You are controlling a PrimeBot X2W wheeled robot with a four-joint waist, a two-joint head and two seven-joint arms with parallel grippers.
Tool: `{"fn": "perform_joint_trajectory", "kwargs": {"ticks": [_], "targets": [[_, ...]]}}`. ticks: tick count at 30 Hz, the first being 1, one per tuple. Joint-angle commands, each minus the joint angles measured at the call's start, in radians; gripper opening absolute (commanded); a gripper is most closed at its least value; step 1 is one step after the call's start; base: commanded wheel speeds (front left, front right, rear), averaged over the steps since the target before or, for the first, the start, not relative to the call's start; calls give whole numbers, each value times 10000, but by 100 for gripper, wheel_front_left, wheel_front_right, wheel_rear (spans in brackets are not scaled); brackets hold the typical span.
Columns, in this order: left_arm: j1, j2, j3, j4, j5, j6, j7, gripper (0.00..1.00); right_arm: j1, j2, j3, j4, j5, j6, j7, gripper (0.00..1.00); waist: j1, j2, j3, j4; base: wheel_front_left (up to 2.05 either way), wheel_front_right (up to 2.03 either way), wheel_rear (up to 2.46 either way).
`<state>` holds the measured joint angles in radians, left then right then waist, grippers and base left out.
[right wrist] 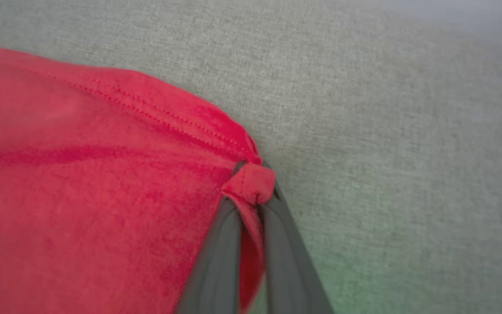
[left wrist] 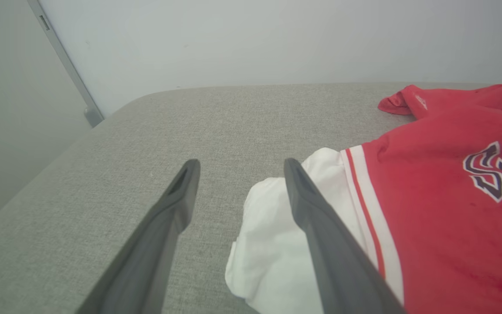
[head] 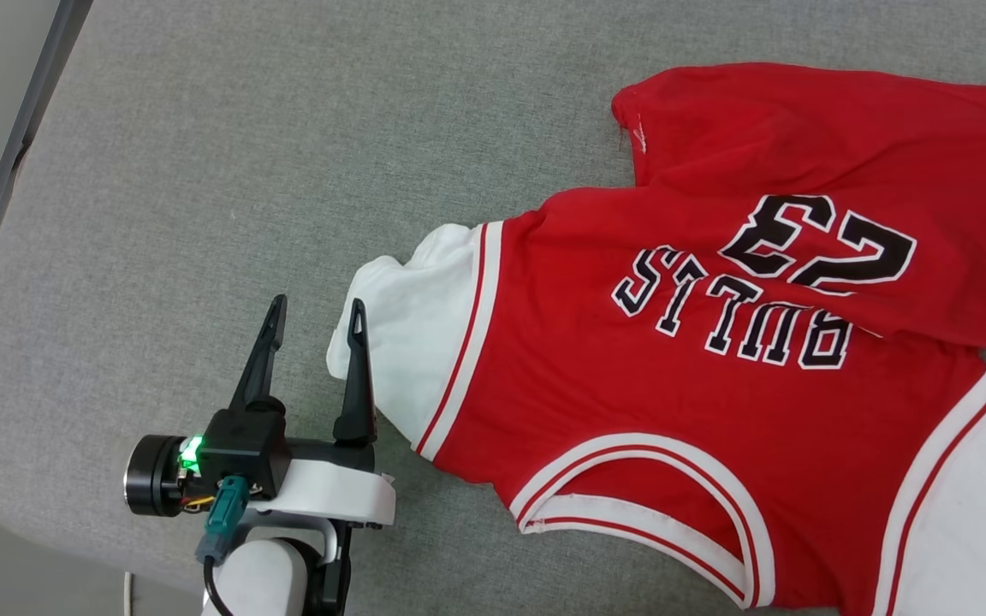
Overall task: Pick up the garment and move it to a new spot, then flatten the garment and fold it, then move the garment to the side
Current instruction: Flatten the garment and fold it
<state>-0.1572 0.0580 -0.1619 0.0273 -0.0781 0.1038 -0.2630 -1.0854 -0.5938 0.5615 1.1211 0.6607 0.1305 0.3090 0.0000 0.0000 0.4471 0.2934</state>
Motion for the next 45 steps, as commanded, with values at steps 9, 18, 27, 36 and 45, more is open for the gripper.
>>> {"fn": "perform_joint_trajectory", "kwargs": {"ticks": [9,18,27,36,45], "targets": [[49,-24,277,263,212,-215,-24,100,305,-3,377,-496,7,-3,-1235,100,0,0,-708,-443,0,0,0],[861,172,700,235,314,-285,-24,100,1919,-430,711,-2895,317,-3,-3662,100,0,0,-2016,-1143,0,0,0],[1542,355,954,62,396,-279,-24,100,4369,-1166,80,-5985,212,-3,-3254,100,0,0,-2735,-1716,0,0,0],[2015,409,1121,-150,465,-172,-24,100,7331,-2249,-1569,-10755,341,-3,870,100,0,0,-3025,-2148,0,0,0],[1858,367,977,-226,525,-206,-24,100,9807,-2165,-3331,-12630,548,-3,4632,100,0,0,-2891,-2033,0,0,0]]}}
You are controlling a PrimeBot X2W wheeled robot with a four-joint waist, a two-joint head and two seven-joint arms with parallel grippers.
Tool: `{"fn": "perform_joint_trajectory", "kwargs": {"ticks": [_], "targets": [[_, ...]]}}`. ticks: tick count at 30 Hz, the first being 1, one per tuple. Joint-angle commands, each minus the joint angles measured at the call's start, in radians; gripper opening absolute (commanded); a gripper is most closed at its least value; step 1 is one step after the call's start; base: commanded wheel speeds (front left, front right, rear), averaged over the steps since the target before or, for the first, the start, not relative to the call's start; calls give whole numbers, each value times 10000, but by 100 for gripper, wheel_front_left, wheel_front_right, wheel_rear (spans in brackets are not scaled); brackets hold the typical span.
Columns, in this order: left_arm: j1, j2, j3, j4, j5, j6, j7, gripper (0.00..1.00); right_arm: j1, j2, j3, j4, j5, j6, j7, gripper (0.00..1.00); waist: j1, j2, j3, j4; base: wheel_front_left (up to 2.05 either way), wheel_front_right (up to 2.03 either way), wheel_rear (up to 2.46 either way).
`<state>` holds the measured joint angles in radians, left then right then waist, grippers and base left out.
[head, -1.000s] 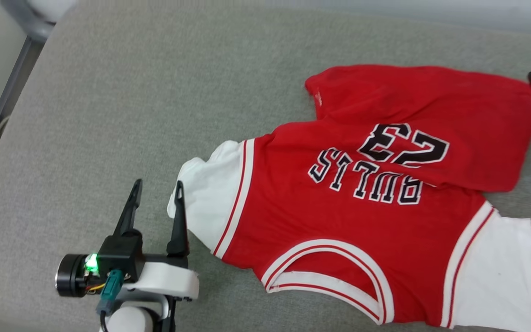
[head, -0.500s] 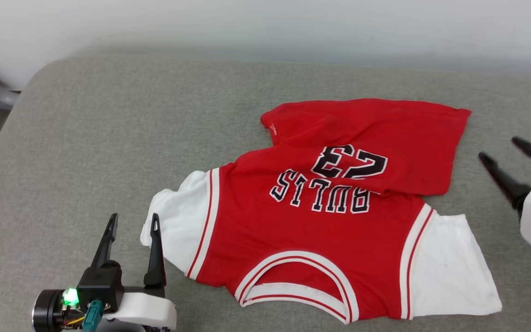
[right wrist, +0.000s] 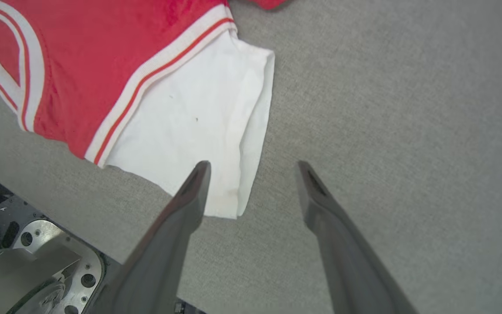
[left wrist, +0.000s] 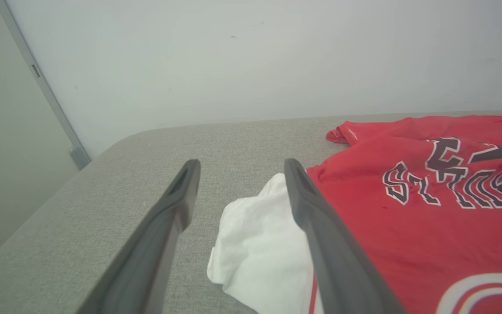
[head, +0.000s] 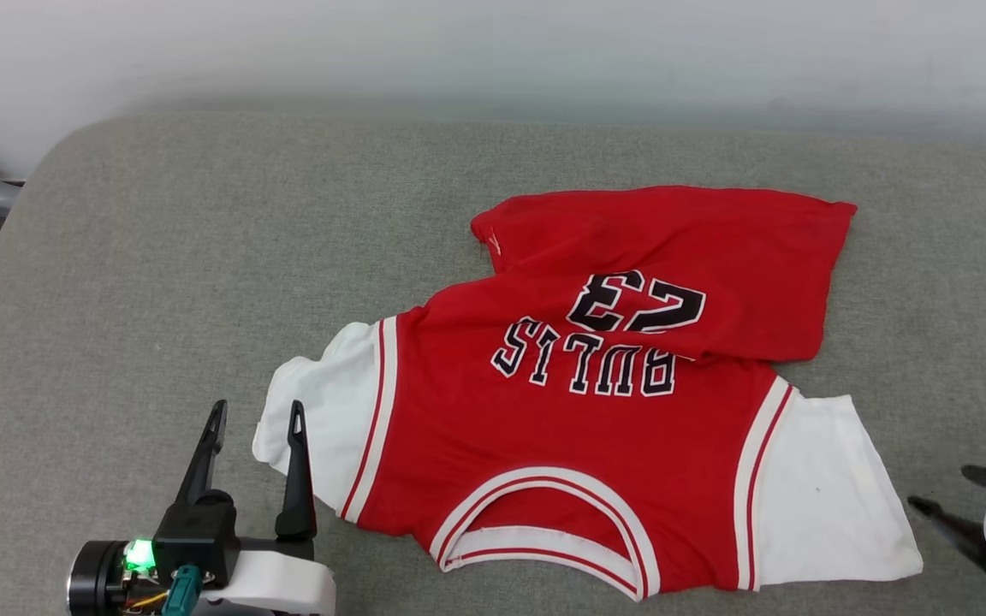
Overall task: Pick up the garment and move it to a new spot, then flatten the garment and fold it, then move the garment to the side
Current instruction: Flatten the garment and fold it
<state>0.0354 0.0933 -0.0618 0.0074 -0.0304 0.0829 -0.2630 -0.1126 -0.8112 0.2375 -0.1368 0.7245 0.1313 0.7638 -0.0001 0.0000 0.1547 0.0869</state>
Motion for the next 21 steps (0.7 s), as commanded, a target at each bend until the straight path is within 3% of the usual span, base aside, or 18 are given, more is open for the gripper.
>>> {"fn": "perform_joint_trajectory", "kwargs": {"ticks": [1,5,11,21], "targets": [[-90,5,-51,-37,54,2,-24,100,297,76,-150,-48,-97,-11,320,100,1,0,69,66,0,0,0],[-200,-24,-127,-61,67,-17,-24,100,782,456,-470,272,-255,-11,706,100,1,0,252,220,0,0,0],[-353,-32,-127,-75,77,13,-24,100,851,1062,-336,1201,-440,-9,364,100,1,0,531,424,0,0,0],[-517,-13,-132,90,74,0,-24,100,686,2008,1344,3339,-493,6,-795,100,1,0,683,552,0,0,0]]}}
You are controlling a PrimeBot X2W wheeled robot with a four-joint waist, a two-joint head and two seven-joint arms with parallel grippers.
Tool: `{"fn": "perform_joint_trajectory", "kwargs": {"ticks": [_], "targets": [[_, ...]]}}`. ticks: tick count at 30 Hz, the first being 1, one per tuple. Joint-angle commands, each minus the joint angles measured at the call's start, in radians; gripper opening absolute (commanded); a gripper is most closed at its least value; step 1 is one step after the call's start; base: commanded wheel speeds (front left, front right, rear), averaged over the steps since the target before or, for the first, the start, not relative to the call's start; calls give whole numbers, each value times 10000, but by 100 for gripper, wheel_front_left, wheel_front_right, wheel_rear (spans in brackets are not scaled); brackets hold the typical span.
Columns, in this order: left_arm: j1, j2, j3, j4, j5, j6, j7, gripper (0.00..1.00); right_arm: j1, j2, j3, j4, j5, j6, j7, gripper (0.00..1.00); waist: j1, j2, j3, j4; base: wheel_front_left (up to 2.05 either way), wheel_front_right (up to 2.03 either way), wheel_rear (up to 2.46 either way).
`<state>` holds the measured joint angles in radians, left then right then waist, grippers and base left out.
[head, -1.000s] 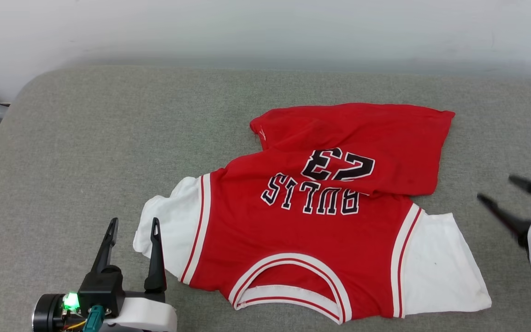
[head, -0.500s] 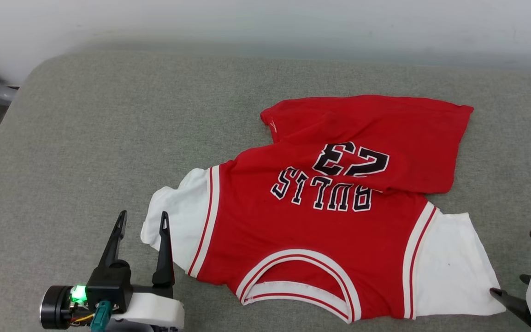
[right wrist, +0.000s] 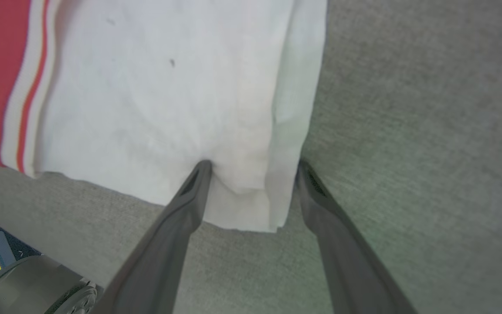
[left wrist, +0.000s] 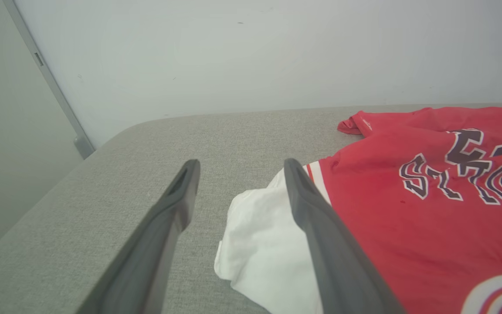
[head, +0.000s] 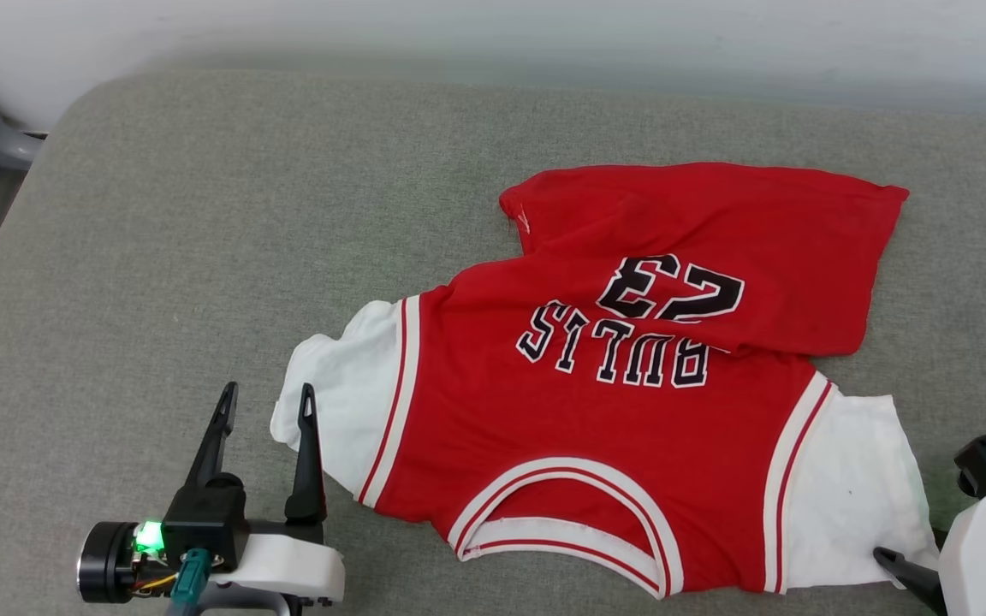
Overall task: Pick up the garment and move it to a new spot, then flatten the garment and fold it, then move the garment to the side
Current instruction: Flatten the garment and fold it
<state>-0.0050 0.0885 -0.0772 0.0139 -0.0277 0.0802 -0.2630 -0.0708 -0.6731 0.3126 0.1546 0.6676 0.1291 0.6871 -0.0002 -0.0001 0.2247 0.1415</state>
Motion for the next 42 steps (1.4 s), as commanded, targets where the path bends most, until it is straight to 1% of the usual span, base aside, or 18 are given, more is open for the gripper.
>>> {"fn": "perform_joint_trajectory", "kwargs": {"ticks": [1,2,3,7,12,16,19,22,25,27,30,33,34,35,36,39,42], "targets": [[-108,64,49,50,36,22,-24,100,206,694,681,539,158,28,-273,50,2,1,-49,-17,0,0,0],[-102,106,77,91,25,4,-24,100,107,719,717,617,172,28,-557,50,2,1,-87,-47,0,0,0],[-114,153,98,130,10,-38,-24,100,7,650,756,659,156,28,-792,0,2,1,-135,-79,0,0,0],[-280,437,258,324,-142,-282,-24,100,-253,280,498,733,209,12,-1634,0,2,1,-349,-249,0,0,0],[-715,1044,339,628,-137,-752,-24,100,-70,-220,-124,717,454,4,-2127,0,2,1,-596,-455,0,0,0],[-1243,1602,257,834,-89,-1202,183,100,192,-361,-641,762,599,7,-2312,0,2,1,-723,-603,0,0,0],[-1682,1993,122,858,-166,-1549,600,100,397,-358,-1001,799,640,7,-2378,0,2,1,-769,-697,0,0,0],[-2095,2420,-61,815,-398,-1845,1231,100,567,-302,-1306,763,560,7,-2410,0,2,1,-795,-769,0,0,0],[-2487,2891,-416,851,-974,-2030,2161,100,699,-231,-1528,659,495,7,-2344,0,2,1,-805,-831,0,0,0],[-2703,3250,-794,854,-1546,-2087,3052,100,772,-164,-1629,597,418,7,-2301,0,2,1,-811,-858,0,0,0],[-3093,3718,-1444,677,-2928,-2094,4456,100,809,-40,-1763,464,289,7,-2221,0,2,1,-798,-885,0,0,0],[-3430,4522,-2434,470,-4074,-2098,6226,100,842,86,-1874,329,152,7,-2127,0,2,1,-752,-890,0,0,0],[-3430,4522,-2434,470,-4074,-2098,6226,100,842,86,-1874,329,152,7,-2127,0,2,1,-752,-890,0,0,0],[-3710,5032,-3137,310,-4745,-2092,7241,100,827,163,-1941,237,75,8,-2046,0,2,1,-703,-891,0,0,0],[-3832,5230,-3460,259,-5109,-2094,7682,100,811,194,-1975,192,41,8,-2016,0,2,1,-677,-890,0,0,0],[-4084,5646,-4149,408,-6147,-2094,8797,100,742,315,-2036,61,-64,8,-1910,0,2,1,-588,-904,0,0,0],[-4345,5923,-4645,767,-6766,-2094,9440,100,585,396,-2063,-72,-123,8,-1829,0,2,1,-467,-982,0,0,0]]}}
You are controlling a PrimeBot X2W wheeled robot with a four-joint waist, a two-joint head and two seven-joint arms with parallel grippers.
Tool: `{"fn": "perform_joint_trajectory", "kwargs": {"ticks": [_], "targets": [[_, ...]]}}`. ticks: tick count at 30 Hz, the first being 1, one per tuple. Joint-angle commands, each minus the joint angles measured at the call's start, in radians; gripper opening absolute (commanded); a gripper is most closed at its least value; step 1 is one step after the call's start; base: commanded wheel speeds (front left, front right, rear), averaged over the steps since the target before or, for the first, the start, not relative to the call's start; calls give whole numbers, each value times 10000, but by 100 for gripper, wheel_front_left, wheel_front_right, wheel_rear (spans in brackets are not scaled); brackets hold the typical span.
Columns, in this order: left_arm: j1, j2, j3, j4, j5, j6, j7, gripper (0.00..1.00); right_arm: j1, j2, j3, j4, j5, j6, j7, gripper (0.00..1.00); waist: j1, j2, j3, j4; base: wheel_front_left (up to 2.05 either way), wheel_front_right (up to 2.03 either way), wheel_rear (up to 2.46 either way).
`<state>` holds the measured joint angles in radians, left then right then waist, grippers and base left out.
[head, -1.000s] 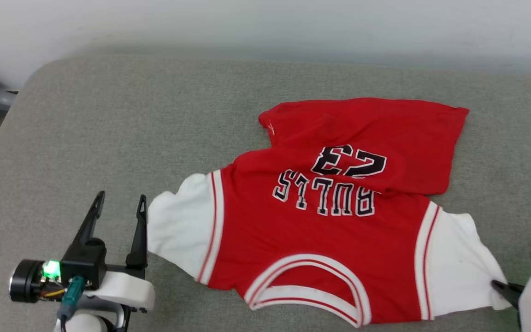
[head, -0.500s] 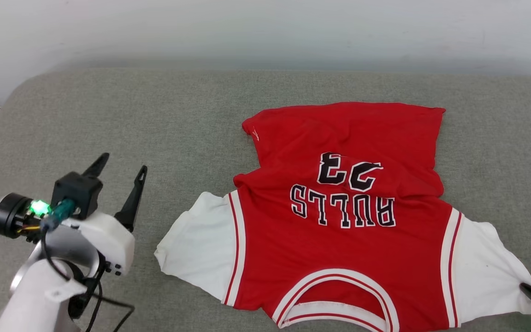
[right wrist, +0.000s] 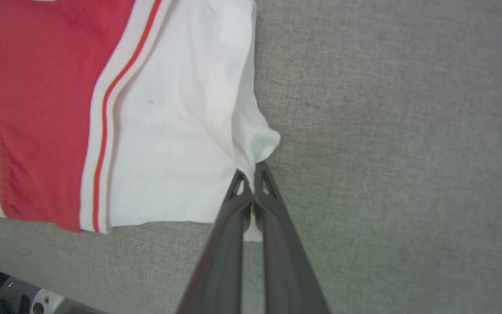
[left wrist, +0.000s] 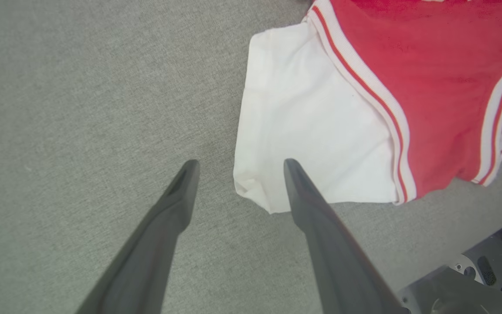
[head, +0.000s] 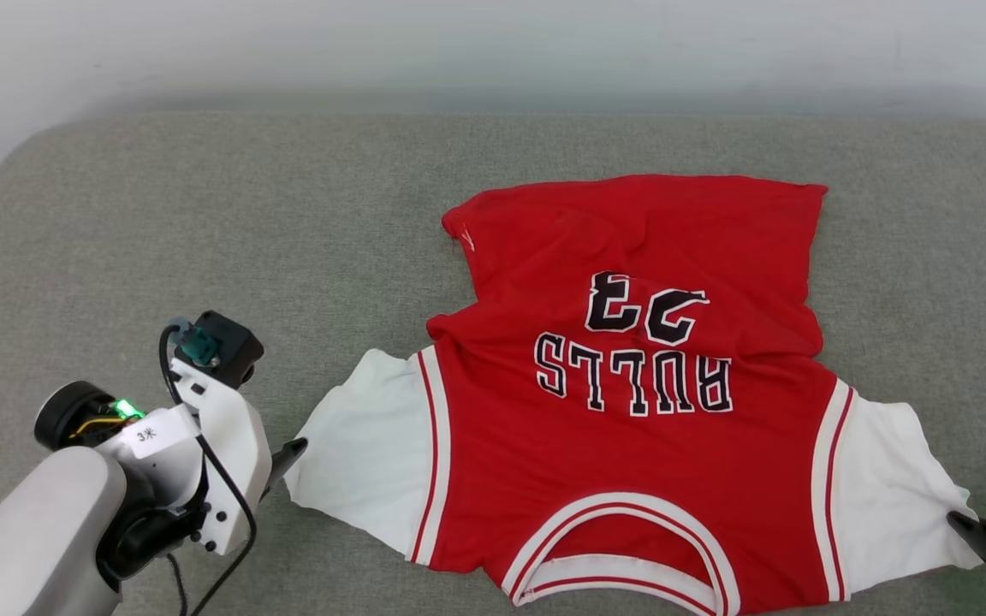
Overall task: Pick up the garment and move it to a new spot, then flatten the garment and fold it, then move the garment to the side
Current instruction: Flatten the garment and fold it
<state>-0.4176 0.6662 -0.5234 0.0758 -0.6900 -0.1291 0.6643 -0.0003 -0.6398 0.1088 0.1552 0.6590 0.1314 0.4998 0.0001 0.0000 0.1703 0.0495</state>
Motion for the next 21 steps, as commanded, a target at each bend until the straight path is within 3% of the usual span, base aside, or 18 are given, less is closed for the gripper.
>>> {"fn": "perform_joint_trajectory", "kwargs": {"ticks": [1,10,17,18,19,20,21], "targets": [[-277,164,-330,291,-282,-1,266,100,-183,78,-26,-114,-66,-15,86,0,-1,0,125,-87,0,0,0],[-623,-147,-1156,1913,-1127,-3,336,100,-536,239,74,-344,-217,-13,255,0,-1,0,574,-307,0,0,0],[-583,-219,-2598,2944,-1465,-2,507,100,-823,290,208,-383,-246,-13,272,0,-1,0,822,-419,0,0,0],[-567,-198,-2818,2984,-1547,-2,510,65,-835,295,216,-378,-244,-13,260,0,-1,0,826,-419,0,0,0],[-557,-173,-2992,3008,-1622,-2,464,47,-826,304,218,-367,-237,-13,245,0,-1,0,820,-411,0,0,0],[-553,-157,-3192,3014,-1750,-4,466,0,-818,313,228,-358,-232,-13,234,0,-1,0,804,-402,0,0,0],[-544,-112,-3349,3018,-1877,-15,454,0,-812,325,241,-362,-227,-13,216,0,-1,0,771,-392,0,0,0]]}}
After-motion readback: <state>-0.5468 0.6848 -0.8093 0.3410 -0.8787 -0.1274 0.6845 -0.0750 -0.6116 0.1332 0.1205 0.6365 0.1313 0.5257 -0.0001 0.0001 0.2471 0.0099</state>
